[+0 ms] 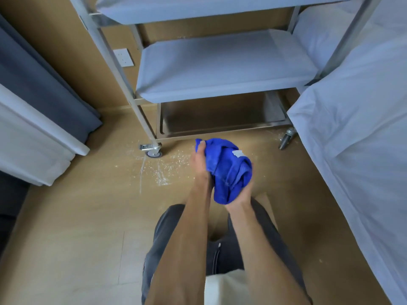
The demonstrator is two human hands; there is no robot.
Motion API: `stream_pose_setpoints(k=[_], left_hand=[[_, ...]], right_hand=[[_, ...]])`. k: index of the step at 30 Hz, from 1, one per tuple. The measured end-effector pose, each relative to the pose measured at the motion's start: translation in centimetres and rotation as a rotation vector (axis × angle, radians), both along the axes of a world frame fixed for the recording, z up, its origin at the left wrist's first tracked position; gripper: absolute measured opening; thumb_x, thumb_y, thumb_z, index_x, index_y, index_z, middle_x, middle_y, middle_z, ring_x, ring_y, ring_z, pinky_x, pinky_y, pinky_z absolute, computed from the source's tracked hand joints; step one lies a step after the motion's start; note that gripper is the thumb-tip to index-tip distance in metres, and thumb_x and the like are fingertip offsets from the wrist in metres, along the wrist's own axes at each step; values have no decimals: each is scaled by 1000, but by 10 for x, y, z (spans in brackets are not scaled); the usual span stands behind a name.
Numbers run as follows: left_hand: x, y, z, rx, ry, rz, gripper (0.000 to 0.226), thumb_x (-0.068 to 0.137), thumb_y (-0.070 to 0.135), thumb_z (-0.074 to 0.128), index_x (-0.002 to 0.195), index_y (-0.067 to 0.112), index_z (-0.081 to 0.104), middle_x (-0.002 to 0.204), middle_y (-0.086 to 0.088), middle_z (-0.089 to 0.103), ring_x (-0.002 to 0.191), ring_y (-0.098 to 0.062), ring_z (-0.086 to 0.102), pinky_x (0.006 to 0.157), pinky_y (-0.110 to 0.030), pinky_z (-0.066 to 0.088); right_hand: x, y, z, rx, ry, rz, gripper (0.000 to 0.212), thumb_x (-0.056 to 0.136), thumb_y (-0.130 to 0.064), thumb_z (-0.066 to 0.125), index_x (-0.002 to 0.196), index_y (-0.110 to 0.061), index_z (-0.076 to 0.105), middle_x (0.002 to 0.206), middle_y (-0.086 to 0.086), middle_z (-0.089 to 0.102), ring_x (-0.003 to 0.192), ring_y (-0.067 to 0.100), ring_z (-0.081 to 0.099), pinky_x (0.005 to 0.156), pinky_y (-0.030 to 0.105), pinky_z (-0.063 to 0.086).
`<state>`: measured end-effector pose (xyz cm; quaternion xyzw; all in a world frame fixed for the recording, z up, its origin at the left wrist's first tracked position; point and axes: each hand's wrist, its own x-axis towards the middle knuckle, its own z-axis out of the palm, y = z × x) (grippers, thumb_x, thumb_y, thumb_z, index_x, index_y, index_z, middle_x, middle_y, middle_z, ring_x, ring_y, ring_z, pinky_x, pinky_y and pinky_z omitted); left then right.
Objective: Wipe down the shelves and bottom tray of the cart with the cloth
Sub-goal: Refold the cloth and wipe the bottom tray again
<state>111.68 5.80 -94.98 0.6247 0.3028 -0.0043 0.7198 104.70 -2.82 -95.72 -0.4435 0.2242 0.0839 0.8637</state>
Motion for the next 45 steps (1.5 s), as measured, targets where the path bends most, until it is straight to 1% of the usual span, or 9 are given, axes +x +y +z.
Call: stream_pose_setpoints(k=[6,11,13,16,19,25,29,39,45], left_hand=[[54,-32,-61,528,-70,-353,42,81,52,53,50,28,39,66,2,42,62,-16,39,63,-31,39],[112,-65,-92,661,22,-189,51,95,55,26,74,14,48,82,-6,56,79,-31,55,71,-39,46],[134,-68,-105,692,121,-42,42,102,39,28,94,8,55,97,-13,59,93,-36,57,78,-40,43],[175,-53,-123,907,135,-140,26,97,21,42,111,5,56,112,-18,55,105,-39,53,84,-43,41],[230,-46,-126,1065,-16,-276,25,94,17,48,115,4,55,113,-20,55,106,-39,51,88,-45,42],[298,-60,-134,1073,-136,-276,31,91,12,50,121,5,53,113,-18,53,106,-35,51,87,-45,44],[299,-63,-153,1071,-152,-263,30,91,11,51,119,7,57,111,-15,55,103,-33,53,87,-44,47],[238,48,-171,1028,241,78,21,88,15,50,106,9,57,108,-17,60,99,-39,58,80,-45,47],[192,128,-162,804,360,510,54,99,35,44,139,0,34,130,-26,44,116,-43,46,96,-49,39]], right_hand=[[54,-34,-40,291,-127,-85,36,92,-48,49,92,-17,67,80,4,62,72,22,56,61,33,44],[138,-60,-79,248,46,-165,39,98,-42,47,107,-9,66,100,10,70,94,24,66,83,35,51],[175,-64,-84,220,76,-221,29,100,-34,46,90,-15,65,81,3,66,74,18,63,67,30,51],[241,-79,-86,90,86,-360,15,97,-19,54,87,-18,65,75,2,65,62,18,63,57,30,52],[305,-114,-112,-501,62,-424,35,83,-18,73,116,-24,68,111,-1,70,96,17,70,86,40,59],[389,-200,-168,-1510,334,-146,64,93,-46,60,150,-23,43,161,19,22,148,42,19,115,56,28],[410,-174,-186,-1670,425,-34,76,88,-66,49,150,-23,39,158,25,26,146,47,20,115,61,23],[363,42,-191,-1698,-234,360,66,77,-55,64,136,-28,53,150,16,41,143,41,30,114,56,28],[360,-25,-199,-1697,-32,9,69,74,-54,52,136,-22,57,147,22,45,137,43,38,107,56,33]])
